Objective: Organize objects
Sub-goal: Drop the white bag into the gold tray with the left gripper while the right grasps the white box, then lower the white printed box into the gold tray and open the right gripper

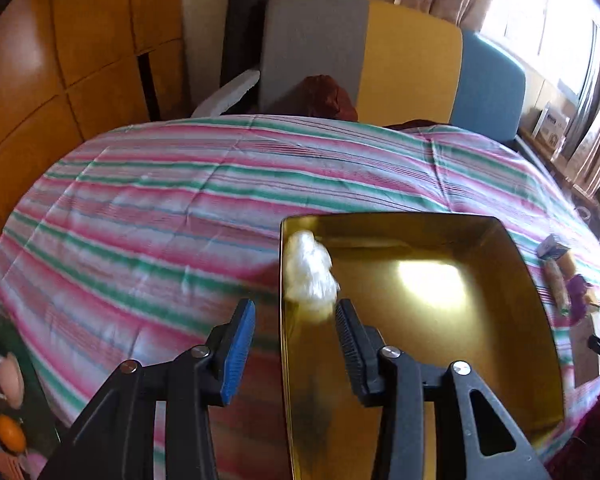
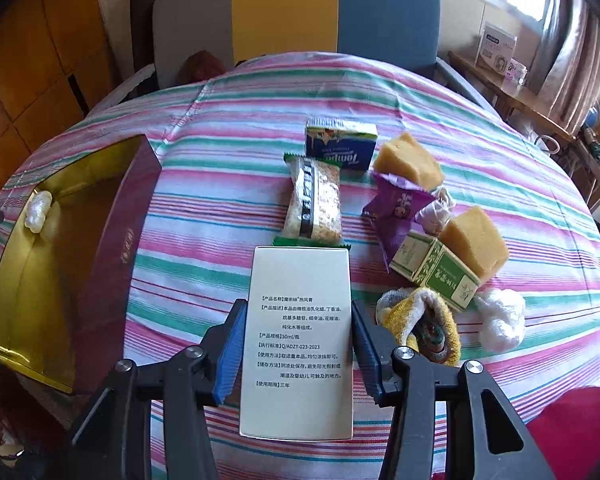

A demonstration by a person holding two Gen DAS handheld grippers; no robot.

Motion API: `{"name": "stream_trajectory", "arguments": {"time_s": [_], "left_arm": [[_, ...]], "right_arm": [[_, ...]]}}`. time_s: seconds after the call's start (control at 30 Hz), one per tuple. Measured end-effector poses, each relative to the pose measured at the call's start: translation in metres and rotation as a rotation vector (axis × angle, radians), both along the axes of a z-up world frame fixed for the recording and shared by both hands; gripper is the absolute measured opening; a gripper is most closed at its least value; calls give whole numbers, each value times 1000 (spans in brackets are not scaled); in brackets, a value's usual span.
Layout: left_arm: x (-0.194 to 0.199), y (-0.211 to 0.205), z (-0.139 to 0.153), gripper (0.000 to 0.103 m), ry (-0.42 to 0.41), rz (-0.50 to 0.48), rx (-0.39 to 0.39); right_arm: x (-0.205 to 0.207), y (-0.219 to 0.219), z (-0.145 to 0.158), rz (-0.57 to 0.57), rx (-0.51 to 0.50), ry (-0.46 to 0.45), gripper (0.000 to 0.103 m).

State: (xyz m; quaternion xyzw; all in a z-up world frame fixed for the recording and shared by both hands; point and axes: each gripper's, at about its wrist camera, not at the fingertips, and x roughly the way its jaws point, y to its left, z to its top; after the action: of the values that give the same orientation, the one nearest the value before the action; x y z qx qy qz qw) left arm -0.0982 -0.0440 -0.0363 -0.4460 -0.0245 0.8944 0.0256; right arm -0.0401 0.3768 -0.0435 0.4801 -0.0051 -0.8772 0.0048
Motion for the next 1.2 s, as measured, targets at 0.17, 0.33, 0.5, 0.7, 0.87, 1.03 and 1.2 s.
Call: {"name": "stream_trajectory", "arguments": {"time_s": [0.17, 0.33, 0.5, 0.7, 0.87, 1.03, 1.2], "left_arm": [[37, -2, -1, 42, 18, -3, 22], [61, -3, 0, 42, 42, 17, 21], [76, -17, 5, 42, 71, 78, 15], [87, -45, 2, 42, 66, 153, 34], [89, -58, -3, 42, 52, 193, 37], [89, -62, -5, 42, 54, 200, 39], [89, -63, -8, 42, 53, 196, 42]], "right_arm": [[2, -28, 28, 48, -11, 49, 50], [2, -86, 68, 186, -75, 118, 50], [-8, -170, 77, 372, -149, 99, 51], [-31, -268, 35, 473, -192, -52, 51], [-52, -318, 0, 428, -194, -133, 51], [-79, -342, -22, 355, -228, -162, 52], [-91, -342, -28, 308, -399, -212, 65]]}}
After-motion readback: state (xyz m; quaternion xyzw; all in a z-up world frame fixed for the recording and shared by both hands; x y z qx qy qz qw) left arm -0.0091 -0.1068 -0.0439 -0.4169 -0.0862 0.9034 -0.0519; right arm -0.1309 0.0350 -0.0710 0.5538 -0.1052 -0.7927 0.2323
